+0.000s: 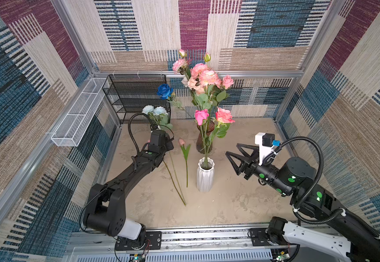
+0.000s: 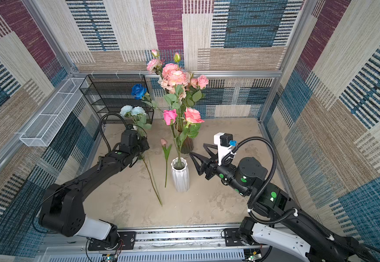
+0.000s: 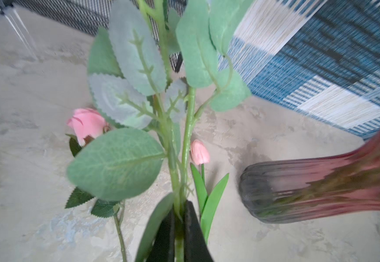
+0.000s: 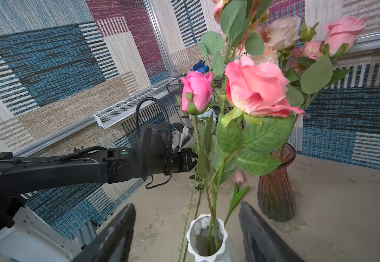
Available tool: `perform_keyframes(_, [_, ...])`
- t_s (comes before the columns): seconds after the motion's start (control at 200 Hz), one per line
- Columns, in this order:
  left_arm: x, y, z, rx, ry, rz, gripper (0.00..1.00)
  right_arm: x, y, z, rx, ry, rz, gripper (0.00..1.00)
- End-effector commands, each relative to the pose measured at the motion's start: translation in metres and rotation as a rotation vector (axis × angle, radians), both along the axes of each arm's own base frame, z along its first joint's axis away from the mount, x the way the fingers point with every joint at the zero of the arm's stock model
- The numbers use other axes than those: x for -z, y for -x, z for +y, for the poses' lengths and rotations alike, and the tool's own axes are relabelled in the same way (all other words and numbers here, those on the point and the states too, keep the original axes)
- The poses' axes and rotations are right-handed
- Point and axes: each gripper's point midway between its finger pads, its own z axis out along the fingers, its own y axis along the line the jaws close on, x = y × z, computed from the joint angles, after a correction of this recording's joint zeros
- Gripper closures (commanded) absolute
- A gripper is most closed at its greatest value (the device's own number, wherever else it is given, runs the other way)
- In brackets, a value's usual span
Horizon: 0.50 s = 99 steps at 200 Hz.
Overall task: Arrange flowers in a vase
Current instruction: Pick up the flower from the center of the table, then place the flower in the vase.
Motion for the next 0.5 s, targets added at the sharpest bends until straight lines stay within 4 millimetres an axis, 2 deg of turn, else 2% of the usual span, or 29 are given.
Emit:
perform_keyframes(0.0, [-0.046,0.009,0.011,-0.022,0.001,-0.135,1.00,-0.016,0.006,0.001,-0.031,-0.051,-0.030,0.24])
perform_keyframes(0.165, [-0.101,0.048,0.015,0.019,0.072,-0.257,1.00,-0.026,0.012,0.003,-0.070,-0.075,-0.054,0.23])
perform_keyframes(0.29, [-0.147,0.081,0.007,0.111,0.171,-0.357,1.00,-0.035,0.020,0.009,-0.125,-0.087,-0.078,0.23])
perform_keyframes(0.376, [-0.175,0.103,-0.003,0.201,0.228,-0.419,1.00,-0.038,0.027,0.025,-0.210,-0.057,-0.089,0.24])
perform_keyframes(0.491, [-0.206,0.132,-0.015,0.321,0.269,-0.497,1.00,-0.033,0.033,0.062,-0.369,0.018,-0.065,0.30])
